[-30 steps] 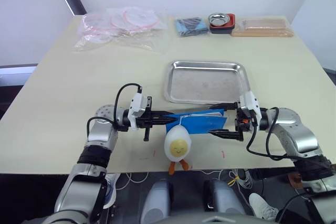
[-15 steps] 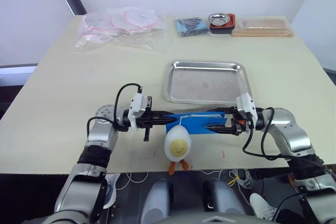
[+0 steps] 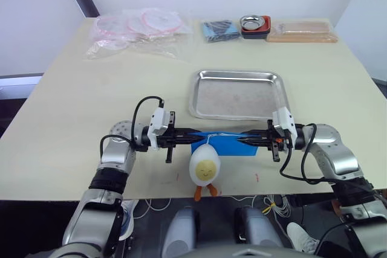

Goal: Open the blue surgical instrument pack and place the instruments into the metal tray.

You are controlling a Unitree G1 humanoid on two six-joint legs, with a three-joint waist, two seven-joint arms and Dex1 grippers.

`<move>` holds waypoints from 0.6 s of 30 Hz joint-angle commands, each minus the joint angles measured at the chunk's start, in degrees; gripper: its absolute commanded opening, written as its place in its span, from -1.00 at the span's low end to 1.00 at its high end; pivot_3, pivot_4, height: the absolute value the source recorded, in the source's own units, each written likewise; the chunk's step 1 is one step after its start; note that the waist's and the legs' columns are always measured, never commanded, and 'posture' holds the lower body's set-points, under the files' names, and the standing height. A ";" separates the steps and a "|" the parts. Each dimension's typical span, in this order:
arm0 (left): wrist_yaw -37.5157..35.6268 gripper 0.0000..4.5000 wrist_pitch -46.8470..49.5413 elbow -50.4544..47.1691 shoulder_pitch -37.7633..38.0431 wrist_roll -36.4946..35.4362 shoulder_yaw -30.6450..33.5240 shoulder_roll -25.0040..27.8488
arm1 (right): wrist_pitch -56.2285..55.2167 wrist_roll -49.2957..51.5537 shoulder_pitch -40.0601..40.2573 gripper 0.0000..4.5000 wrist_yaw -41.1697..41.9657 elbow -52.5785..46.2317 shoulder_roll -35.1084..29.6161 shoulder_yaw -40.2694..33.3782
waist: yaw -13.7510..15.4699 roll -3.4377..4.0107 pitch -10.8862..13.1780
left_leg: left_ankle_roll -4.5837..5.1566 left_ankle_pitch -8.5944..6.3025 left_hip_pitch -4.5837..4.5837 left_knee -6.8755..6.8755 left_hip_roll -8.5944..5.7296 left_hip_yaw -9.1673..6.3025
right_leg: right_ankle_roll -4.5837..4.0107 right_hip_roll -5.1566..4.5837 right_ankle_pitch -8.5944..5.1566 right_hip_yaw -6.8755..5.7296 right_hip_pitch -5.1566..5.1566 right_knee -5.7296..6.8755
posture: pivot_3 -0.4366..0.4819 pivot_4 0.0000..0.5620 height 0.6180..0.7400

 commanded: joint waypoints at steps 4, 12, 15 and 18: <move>0.31 -1.00 4.03 -0.52 1.19 0.90 -0.37 0.96 | -1.02 -0.47 -0.84 -0.96 0.22 0.14 0.07 -0.19 | -0.07 0.00 0.00 | 0.00 0.00 0.00 0.00 0.00 0.00 | 0.00 0.00 0.00 0.00 0.00 0.00 | -0.05 -0.47 1.00; 1.54 0.20 8.29 -6.26 4.90 -2.23 4.45 5.72 | -1.78 -0.58 -1.19 -1.00 0.85 1.07 -0.12 -0.54 | -0.31 0.03 0.09 | 0.00 0.00 -0.03 -0.02 0.01 -0.01 | 0.03 0.01 0.02 0.00 -0.06 0.00 | -0.05 -0.47 1.00; 1.94 0.77 11.28 -9.87 7.81 -4.26 6.71 8.18 | -1.87 -0.50 -0.96 -1.00 0.87 1.10 -0.29 -0.66 | -0.26 0.07 0.16 | 0.00 0.00 -0.07 -0.03 0.01 -0.02 | 0.08 0.00 0.05 0.00 -0.09 0.01 | -0.05 -0.47 1.00; 0.91 0.95 15.24 -15.30 11.67 -6.50 7.61 10.77 | -2.25 -0.58 -0.78 -1.00 0.84 1.40 -0.41 -0.88 | -0.24 0.11 0.20 | 0.00 0.00 -0.06 -0.03 0.01 -0.01 | -0.03 0.00 -0.02 0.00 -0.10 0.02 | -0.05 -0.47 1.00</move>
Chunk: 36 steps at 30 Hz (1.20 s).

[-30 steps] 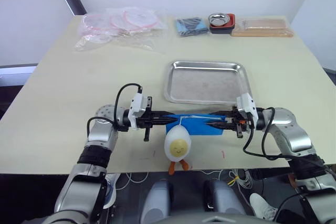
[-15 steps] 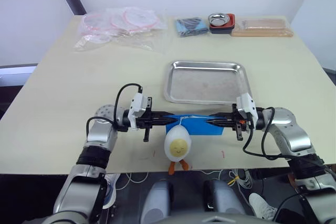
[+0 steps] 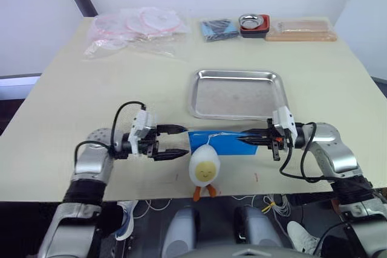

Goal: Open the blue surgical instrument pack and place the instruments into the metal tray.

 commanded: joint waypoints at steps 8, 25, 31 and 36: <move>0.88 0.95 11.72 -19.80 12.28 -6.32 1.63 6.08 | -1.67 -0.51 -0.15 -1.00 -0.29 0.53 -0.16 -0.90 | 0.09 0.10 0.15 | 0.00 0.00 0.01 -0.01 0.03 0.02 | -0.05 -0.02 -0.04 0.01 -0.01 -0.01 | -0.05 -0.47 1.00; 10.19 0.63 12.34 -21.93 17.36 -3.14 -3.90 -1.08 | -1.67 -0.64 0.77 -1.00 -0.95 -0.18 -0.01 -0.71 | 0.09 0.14 0.19 | 0.00 0.00 0.01 -0.01 0.02 0.03 | -0.06 -0.01 -0.03 0.02 -0.01 -0.01 | -0.05 -0.47 1.00; 9.84 -0.54 11.00 -21.51 17.69 -3.81 -3.10 -1.32 | -2.02 -0.74 0.56 -1.00 -1.10 0.56 -0.10 -0.93 | 0.09 0.14 0.19 | 0.00 0.00 0.02 -0.01 0.02 0.03 | -0.06 -0.01 -0.04 0.01 -0.01 -0.01 | -0.05 -0.47 1.00; 7.75 -0.99 10.24 -20.53 17.40 -4.93 0.28 1.77 | -2.12 -0.77 0.79 -1.00 -1.01 0.55 -0.20 -0.90 | 0.09 0.14 0.19 | 0.00 0.00 0.01 -0.01 0.02 0.02 | -0.06 -0.01 -0.04 0.01 -0.01 -0.01 | -0.05 -0.47 1.00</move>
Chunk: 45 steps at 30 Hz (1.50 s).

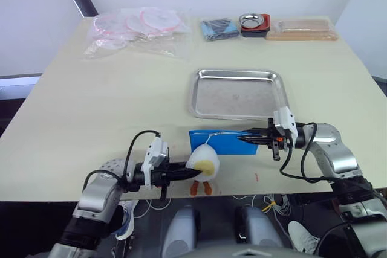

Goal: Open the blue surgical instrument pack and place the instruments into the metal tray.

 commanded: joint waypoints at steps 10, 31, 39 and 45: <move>-6.81 -0.99 -2.46 9.65 -4.29 -1.59 10.31 11.89 | -0.94 -0.91 0.90 -1.00 -0.86 0.16 0.53 -0.11 | -0.07 0.02 0.01 | 0.00 0.00 0.01 -0.03 0.01 0.00 | 0.00 0.01 -0.01 -0.02 -0.01 -0.02 | -0.05 -0.47 1.00; -9.75 -0.99 -6.77 17.97 -6.69 9.39 3.02 17.59 | 1.69 3.61 1.33 -1.00 0.30 -1.88 1.10 -1.99 | -0.14 0.02 0.01 | 0.00 0.00 0.08 -0.09 0.05 0.08 | -0.04 0.02 -0.03 0.03 -0.03 0.02 | -0.05 -0.47 1.00; -9.53 -0.99 -4.73 17.33 -7.00 7.62 3.42 16.30 | 10.50 12.69 0.83 -1.00 0.21 -6.85 0.67 -5.70 | 0.06 0.17 0.10 | 0.00 0.00 0.07 -0.09 0.03 0.11 | -0.03 0.00 -0.02 0.06 -0.03 0.04 | -0.05 -0.47 1.00; -9.45 -0.99 -5.23 17.75 -7.39 7.89 3.38 15.68 | 16.35 18.74 -0.05 -1.00 -2.20 -9.74 2.17 -9.03 | 0.07 0.18 0.11 | 0.00 0.00 0.06 -0.08 0.03 0.10 | -0.03 -0.01 -0.02 0.06 -0.03 0.04 | -0.05 -0.47 1.00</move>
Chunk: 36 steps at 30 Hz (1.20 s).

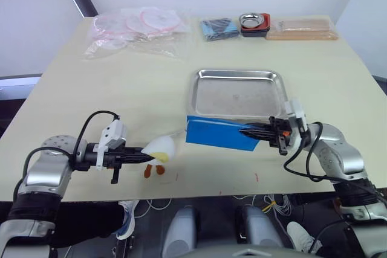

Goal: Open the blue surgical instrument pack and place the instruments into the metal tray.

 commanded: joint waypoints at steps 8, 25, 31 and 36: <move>0.13 -0.99 1.69 0.40 1.84 -0.21 -0.44 -1.90 | 4.93 7.14 -2.23 -1.00 -3.66 -3.52 2.38 -5.85 | 0.20 0.01 0.01 | 0.00 0.00 -0.05 0.02 -0.03 -0.02 | 0.03 -0.02 0.02 -0.01 0.00 -0.01 | -0.05 -0.47 1.00; -6.12 -0.99 -5.71 9.43 -13.38 7.90 -13.03 10.94 | -8.08 -9.21 -3.69 -1.00 3.00 -0.42 -1.75 3.77 | -0.24 -0.06 0.11 | 0.00 0.00 -0.11 0.02 0.00 -0.03 | 0.08 0.07 0.03 -0.02 -0.15 0.13 | -0.05 -0.47 1.00; -6.12 -0.67 -8.41 13.71 -20.42 10.22 -18.23 10.15 | -8.44 -9.77 -3.80 -1.00 2.53 -0.25 -1.43 4.41 | -0.22 -0.06 0.11 | 0.00 0.00 -0.09 0.02 0.01 -0.02 | 0.10 0.09 0.04 0.01 -0.17 0.18 | -0.05 -0.47 1.00; -6.12 0.34 -9.06 13.95 -21.61 9.05 -20.71 11.93 | -8.50 -9.71 -3.24 -1.00 2.02 -0.41 -0.94 4.26 | -0.18 -0.06 0.12 | 0.00 0.00 -0.10 0.02 0.01 -0.01 | 0.12 0.10 0.05 0.02 -0.17 0.17 | -0.05 -0.47 1.00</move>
